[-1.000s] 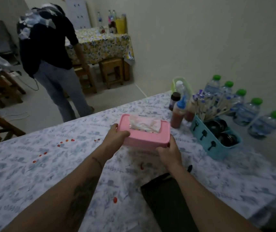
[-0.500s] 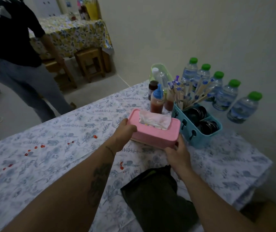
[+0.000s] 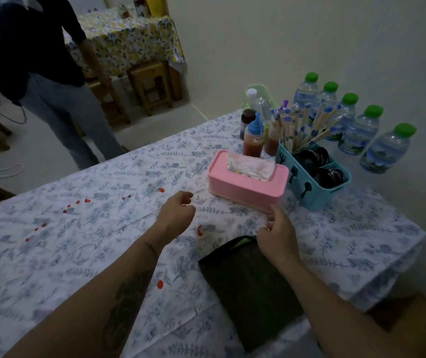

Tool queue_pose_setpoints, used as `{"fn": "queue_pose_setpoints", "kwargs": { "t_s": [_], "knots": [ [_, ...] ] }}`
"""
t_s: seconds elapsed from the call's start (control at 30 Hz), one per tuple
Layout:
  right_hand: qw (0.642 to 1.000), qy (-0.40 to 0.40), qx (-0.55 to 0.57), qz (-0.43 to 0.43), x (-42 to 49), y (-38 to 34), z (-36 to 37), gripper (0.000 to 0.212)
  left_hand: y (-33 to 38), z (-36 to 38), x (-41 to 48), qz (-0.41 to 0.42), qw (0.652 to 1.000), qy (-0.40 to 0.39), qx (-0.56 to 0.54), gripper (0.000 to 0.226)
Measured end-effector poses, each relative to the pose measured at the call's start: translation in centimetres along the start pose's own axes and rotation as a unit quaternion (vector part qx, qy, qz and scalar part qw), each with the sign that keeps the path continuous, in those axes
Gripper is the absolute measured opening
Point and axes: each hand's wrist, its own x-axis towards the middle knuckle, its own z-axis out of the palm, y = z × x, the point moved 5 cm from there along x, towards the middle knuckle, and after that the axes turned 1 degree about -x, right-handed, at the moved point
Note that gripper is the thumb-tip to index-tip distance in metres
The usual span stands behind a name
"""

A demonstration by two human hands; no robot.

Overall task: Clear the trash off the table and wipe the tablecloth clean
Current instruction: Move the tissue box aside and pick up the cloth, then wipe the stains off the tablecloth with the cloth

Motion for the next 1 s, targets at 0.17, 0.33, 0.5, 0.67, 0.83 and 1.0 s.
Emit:
{"fn": "queue_pose_setpoints", "kwargs": {
  "t_s": [0.17, 0.33, 0.5, 0.67, 0.83, 1.0],
  "knots": [
    [0.955, -0.104, -0.260, -0.100, -5.2, -0.8, 4.3, 0.055, -6.7, -5.0, -5.3, 0.008, 0.989, 0.143, -0.045, 0.043],
    [0.890, -0.180, -0.416, -0.051, -9.2, 1.1, 7.4, 0.088, -14.0, -9.2, -11.4, -0.011, 0.975, 0.223, 0.001, 0.044],
    [0.879, -0.113, -0.458, -0.073, -10.8, 3.3, 7.4, 0.082, -22.5, -12.7, -16.6, -0.122, 0.942, 0.228, 0.214, 0.059],
    [0.866, -0.050, -0.486, -0.101, -10.9, 3.9, 7.3, 0.067, -28.8, -15.4, -19.9, -0.194, 0.919, 0.233, 0.252, 0.062],
    [0.891, -0.017, -0.440, -0.112, -11.1, 2.9, 7.7, 0.057, -31.5, -17.0, -20.9, -0.198, 0.912, 0.241, 0.265, 0.068],
    [0.903, -0.043, -0.391, -0.173, -14.9, 1.2, 11.2, 0.060, -33.6, -19.3, -22.6, -0.215, 0.897, 0.312, 0.225, 0.064]
  ]
}}
